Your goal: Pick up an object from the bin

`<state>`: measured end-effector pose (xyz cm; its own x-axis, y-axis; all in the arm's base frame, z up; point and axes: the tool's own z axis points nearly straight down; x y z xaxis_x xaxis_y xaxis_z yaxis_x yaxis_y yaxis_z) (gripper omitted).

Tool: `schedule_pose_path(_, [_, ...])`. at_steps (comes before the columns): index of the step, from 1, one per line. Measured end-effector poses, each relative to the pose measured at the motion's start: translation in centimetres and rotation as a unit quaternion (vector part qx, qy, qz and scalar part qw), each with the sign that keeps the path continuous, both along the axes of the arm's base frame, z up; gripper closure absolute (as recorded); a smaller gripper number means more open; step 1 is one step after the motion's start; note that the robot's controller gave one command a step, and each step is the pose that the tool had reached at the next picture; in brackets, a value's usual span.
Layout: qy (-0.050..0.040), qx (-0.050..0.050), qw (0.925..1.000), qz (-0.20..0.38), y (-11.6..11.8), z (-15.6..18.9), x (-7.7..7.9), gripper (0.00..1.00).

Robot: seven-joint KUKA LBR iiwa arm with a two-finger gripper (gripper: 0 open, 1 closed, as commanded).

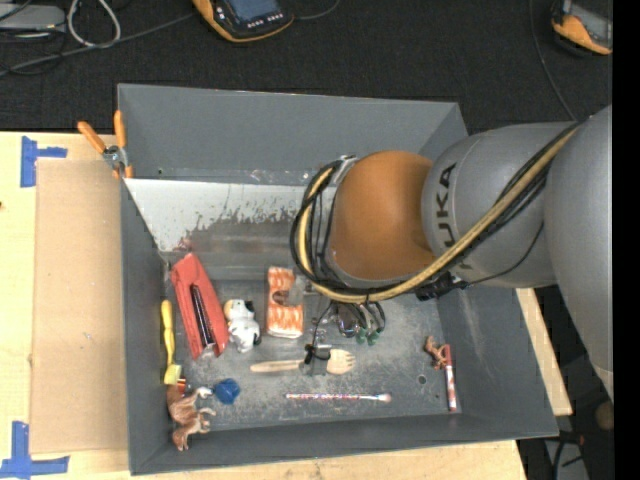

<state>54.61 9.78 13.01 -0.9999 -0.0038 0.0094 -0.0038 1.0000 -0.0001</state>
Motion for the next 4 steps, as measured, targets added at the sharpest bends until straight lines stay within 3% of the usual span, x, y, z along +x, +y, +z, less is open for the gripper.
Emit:
schedule_pose_path(1, [-0.0039, 0.0, 1.0, -0.001, 0.0, 0.5, 0.2, 0.0])
schedule_pose_path(2, [-0.0026, 0.0, 0.9998, -0.02, -0.5, -1.6, -0.8, 0.0])
schedule_pose_path(3, [-0.0036, 0.001, 0.9998, -0.019, -4.0, -3.4, 0.0, 0.0])
schedule_pose_path(4, [-0.0009, 0.0, 0.9952, -0.098, -4.6, -5.5, -2.7, 0.0])
